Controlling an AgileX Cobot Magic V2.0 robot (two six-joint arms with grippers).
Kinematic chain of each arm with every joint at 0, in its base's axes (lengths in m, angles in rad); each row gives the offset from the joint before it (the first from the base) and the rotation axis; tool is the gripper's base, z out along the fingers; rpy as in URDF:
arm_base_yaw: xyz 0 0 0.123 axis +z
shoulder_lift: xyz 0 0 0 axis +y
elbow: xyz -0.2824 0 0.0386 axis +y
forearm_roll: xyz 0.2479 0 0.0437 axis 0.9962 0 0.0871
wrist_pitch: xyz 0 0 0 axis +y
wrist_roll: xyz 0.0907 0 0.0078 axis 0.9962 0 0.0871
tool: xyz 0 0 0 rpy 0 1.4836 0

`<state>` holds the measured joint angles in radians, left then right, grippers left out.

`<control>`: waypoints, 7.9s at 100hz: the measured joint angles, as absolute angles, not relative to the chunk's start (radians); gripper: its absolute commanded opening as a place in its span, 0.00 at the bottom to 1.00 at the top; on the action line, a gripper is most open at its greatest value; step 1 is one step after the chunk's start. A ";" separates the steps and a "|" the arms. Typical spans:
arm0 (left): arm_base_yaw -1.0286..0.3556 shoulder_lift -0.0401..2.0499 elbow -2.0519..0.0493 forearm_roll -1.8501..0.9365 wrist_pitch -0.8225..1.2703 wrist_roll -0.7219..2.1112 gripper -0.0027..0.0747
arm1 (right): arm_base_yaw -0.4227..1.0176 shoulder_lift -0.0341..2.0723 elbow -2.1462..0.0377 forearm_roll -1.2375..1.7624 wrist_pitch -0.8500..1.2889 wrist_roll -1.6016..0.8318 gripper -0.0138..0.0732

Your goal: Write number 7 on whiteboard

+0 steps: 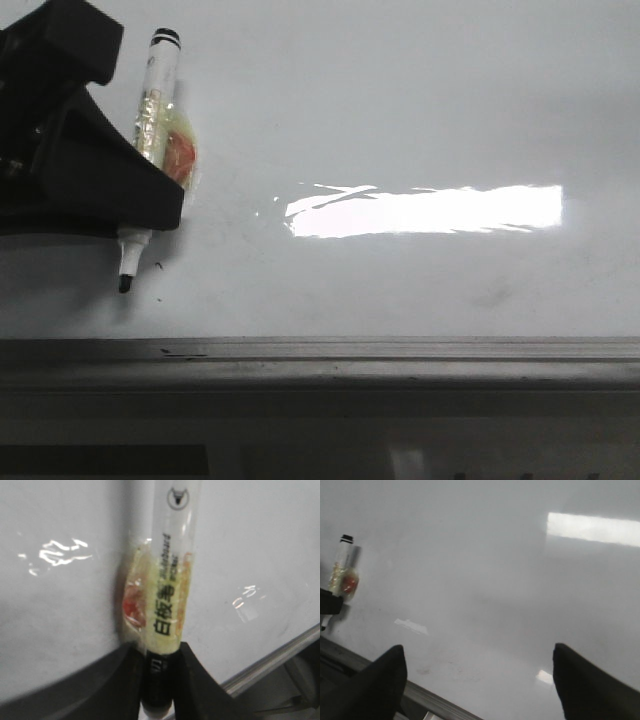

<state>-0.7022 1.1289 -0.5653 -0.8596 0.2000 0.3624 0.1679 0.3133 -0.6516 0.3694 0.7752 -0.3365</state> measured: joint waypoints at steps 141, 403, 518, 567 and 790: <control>-0.840 0.947 -0.577 -1.392 0.669 1.703 0.01 | 0.578 0.938 -0.652 1.459 0.848 -1.633 0.68; -0.840 0.571 -0.465 -1.630 0.151 1.541 0.01 | 0.602 0.875 -0.717 1.387 0.366 -1.870 0.10; -0.840 0.571 -0.465 -1.630 0.157 1.541 0.01 | 0.955 0.826 -0.611 -0.092 -0.166 -0.401 0.10; -0.840 0.571 -0.465 -1.630 0.157 1.541 0.01 | 0.833 1.045 -0.605 -0.045 -0.286 -0.391 0.10; -0.840 0.571 -0.465 -1.630 0.162 1.541 0.01 | 0.787 0.947 -0.563 0.138 0.279 -0.412 0.10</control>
